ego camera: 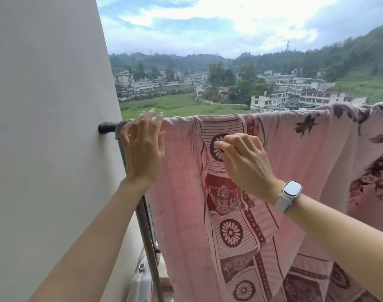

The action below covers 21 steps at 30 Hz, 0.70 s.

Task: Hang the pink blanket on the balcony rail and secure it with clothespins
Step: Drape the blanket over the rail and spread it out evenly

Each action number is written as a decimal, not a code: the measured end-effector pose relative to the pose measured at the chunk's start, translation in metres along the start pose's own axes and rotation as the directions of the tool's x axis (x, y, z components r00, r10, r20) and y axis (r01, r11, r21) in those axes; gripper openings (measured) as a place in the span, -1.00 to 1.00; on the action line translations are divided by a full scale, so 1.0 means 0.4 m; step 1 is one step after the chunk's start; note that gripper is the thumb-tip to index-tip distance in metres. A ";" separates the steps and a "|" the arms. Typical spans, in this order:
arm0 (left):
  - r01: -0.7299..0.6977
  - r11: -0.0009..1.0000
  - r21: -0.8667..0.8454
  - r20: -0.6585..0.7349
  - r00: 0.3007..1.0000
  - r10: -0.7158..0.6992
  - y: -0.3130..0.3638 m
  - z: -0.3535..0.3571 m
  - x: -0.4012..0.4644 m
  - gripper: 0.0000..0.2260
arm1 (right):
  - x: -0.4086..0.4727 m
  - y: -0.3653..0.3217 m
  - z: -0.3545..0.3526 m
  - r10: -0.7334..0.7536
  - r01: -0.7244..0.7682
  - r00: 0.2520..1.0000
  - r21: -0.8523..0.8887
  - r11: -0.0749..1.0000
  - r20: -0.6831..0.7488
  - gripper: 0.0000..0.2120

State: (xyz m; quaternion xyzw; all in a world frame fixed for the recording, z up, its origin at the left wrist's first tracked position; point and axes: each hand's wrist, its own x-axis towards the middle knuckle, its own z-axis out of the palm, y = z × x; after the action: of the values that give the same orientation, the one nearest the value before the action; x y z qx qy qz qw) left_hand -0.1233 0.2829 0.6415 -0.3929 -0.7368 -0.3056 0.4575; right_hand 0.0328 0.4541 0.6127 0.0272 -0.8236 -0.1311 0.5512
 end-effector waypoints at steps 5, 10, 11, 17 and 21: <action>0.059 0.986 -0.156 0.137 0.990 -0.037 -0.103 -0.023 0.074 -0.79 | 0.134 -0.022 0.048 0.086 -0.083 0.994 -0.044 0.996 0.068 -0.71; 0.260 0.859 -0.441 0.151 0.965 -0.215 -0.103 -0.045 0.105 -0.88 | 0.191 -0.005 0.063 0.244 -0.247 0.965 0.019 0.969 0.101 -0.88; 0.284 0.849 -0.446 0.141 0.959 -0.247 -0.102 -0.045 0.112 -0.90 | 0.199 -0.004 0.063 0.265 -0.269 0.958 0.026 0.963 0.114 -0.89; 0.128 0.970 -0.205 -0.138 0.978 -0.158 -0.116 -0.057 0.197 -0.88 | 0.260 0.012 0.049 0.378 -0.380 0.924 0.053 0.923 0.049 -0.92; 0.173 0.962 -0.210 0.097 0.983 -0.155 -0.141 -0.047 0.188 -0.86 | 0.252 0.026 0.046 0.339 -0.340 0.931 -0.014 0.940 0.136 -0.90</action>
State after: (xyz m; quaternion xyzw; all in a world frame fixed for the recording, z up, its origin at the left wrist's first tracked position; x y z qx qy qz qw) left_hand -0.1842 0.2616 0.7125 -0.3899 -0.7466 -0.4054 0.3552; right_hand -0.0224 0.4486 0.6994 -0.1218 -0.8522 -0.0311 0.5079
